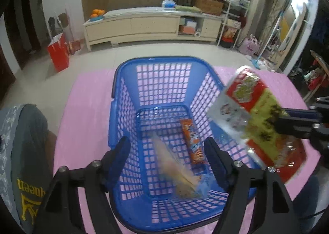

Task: Organize snacks
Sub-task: 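Carry the cracker pack over the basket and open the left tool to drop it, then lower the red-and-yellow pouch into the basket and open the right tool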

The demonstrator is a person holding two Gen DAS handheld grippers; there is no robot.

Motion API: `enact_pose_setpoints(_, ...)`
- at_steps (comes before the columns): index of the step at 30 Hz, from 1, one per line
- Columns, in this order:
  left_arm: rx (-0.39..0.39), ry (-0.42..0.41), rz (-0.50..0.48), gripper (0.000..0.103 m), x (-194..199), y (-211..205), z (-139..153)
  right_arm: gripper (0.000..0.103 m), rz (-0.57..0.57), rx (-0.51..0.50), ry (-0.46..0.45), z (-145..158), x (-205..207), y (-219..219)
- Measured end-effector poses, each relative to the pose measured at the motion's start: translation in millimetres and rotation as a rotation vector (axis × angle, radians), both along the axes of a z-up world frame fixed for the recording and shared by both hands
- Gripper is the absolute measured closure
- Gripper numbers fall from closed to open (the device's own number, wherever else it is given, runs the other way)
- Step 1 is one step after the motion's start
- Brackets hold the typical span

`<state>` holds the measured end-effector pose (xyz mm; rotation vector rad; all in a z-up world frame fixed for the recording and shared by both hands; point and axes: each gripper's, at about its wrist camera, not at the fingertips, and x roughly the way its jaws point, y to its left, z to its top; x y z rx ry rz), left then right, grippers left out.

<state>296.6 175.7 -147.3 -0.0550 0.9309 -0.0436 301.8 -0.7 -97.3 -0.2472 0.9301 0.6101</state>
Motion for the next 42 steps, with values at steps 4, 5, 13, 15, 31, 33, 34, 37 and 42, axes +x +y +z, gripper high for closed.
enact_pose_setpoints(4, -0.03, -0.001, 0.011, 0.031, -7.3, 8.8, 5.1, 0.091, 0.002, 0.013, -0.011, 9.0, -0.9, 0.7)
enact_pose_setpoints(5, -0.035, -0.005, 0.012, 0.031, -10.9, 10.1, 8.8, 0.091, 0.002, 0.021, -0.013, 11.5, -1.5, 2.2)
enact_pose_setpoints(13, -0.01, -0.047, 0.005, 0.031, -41.7, 18.3, 35.8, 0.091, 0.019, 0.033, -0.032, 21.4, -7.0, 29.1)
enact_pose_setpoints(15, -0.008, -0.052, 0.011, 0.031, -47.5, 21.9, 38.3, 0.091, 0.016, 0.018, -0.041, 22.4, -7.8, 37.5)
enact_pose_setpoints(31, -0.068, -0.053, 0.079, 0.031, -55.6, 64.2, 22.9, 0.09, -0.055, -0.106, -0.022, -18.1, 17.5, 74.5)
enact_pose_setpoints(33, -0.07, -0.049, 0.076, 0.031, -53.8, 64.8, 20.6, 0.09, -0.064, -0.119, -0.01, -26.1, 21.4, 77.8)
enact_pose_setpoints(34, -0.069, -0.046, 0.075, 0.031, -52.7, 65.4, 19.1, 0.09, -0.076, -0.13, -0.012, -29.7, 23.2, 78.9)
enact_pose_setpoints(37, -0.07, -0.042, 0.078, 0.031, -52.0, 65.9, 16.1, 0.089, -0.104, -0.158, -0.038, -35.4, 25.5, 82.5)
enact_pose_setpoints(42, -0.067, -0.034, 0.078, 0.031, -50.7, 63.0, 12.5, 0.07, -0.077, -0.181, -0.002, -49.4, 25.8, 86.0)
